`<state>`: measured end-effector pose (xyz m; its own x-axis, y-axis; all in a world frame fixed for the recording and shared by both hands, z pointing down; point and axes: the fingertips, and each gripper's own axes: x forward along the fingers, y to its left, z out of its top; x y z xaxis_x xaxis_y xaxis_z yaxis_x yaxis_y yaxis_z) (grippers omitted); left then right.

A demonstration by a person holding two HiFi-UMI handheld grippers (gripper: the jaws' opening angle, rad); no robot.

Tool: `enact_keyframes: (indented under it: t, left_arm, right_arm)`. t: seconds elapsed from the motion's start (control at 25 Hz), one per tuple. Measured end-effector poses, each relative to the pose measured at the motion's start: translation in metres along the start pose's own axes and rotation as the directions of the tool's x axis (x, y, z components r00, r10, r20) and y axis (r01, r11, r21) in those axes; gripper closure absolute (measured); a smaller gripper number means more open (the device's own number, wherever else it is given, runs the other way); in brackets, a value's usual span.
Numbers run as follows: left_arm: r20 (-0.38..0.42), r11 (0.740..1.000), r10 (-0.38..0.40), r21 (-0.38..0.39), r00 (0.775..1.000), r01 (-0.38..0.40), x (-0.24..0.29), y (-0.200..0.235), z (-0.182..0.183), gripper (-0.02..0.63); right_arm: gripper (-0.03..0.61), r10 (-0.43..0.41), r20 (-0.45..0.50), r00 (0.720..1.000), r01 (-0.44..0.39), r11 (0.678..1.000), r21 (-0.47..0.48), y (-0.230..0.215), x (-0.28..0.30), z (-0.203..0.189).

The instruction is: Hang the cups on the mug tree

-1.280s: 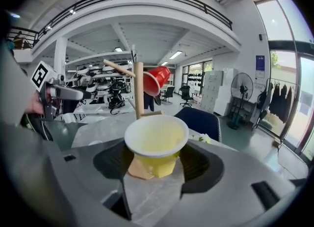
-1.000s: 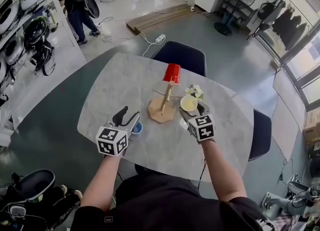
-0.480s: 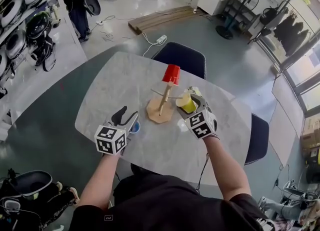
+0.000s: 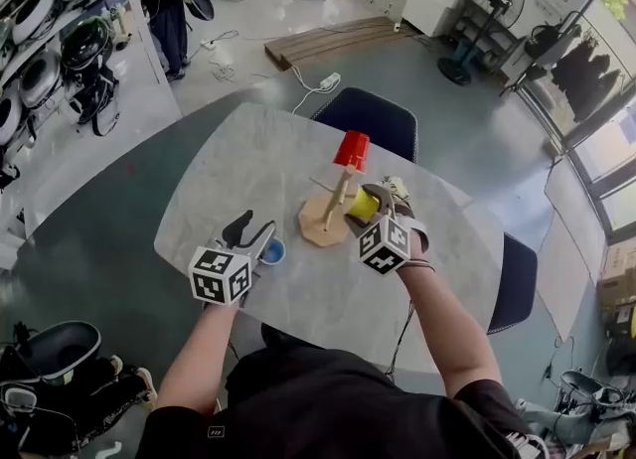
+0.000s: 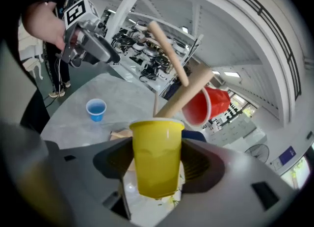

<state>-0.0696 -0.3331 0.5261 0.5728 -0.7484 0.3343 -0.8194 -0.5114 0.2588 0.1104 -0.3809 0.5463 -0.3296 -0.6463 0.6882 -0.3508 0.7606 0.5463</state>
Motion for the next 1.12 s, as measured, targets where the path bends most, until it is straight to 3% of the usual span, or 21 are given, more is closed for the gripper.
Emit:
enact_keyframes:
  t: [0.4, 0.84, 1.12]
  left_arm:
    - [-0.011, 0.999, 0.021, -0.035, 1.000, -0.021, -0.009, 0.010, -0.014, 0.390]
    - [-0.016, 0.999, 0.009, -0.039, 1.000, -0.009, -0.021, 0.020, -0.013, 0.390]
    - [-0.016, 0.999, -0.028, -0.025, 0.999, 0.028, -0.027, 0.023, -0.012, 0.390]
  right_arm:
    - [0.279, -0.061, -0.100, 0.993, 0.037, 0.973, -0.228, 0.010, 0.020, -0.002]
    - [0.276, -0.064, -0.114, 0.991, 0.040, 0.978, -0.206, 0.014, 0.020, 0.013]
    - [0.275, -0.085, -0.180, 0.980, 0.033, 0.961, -0.274, 0.020, 0.015, 0.006]
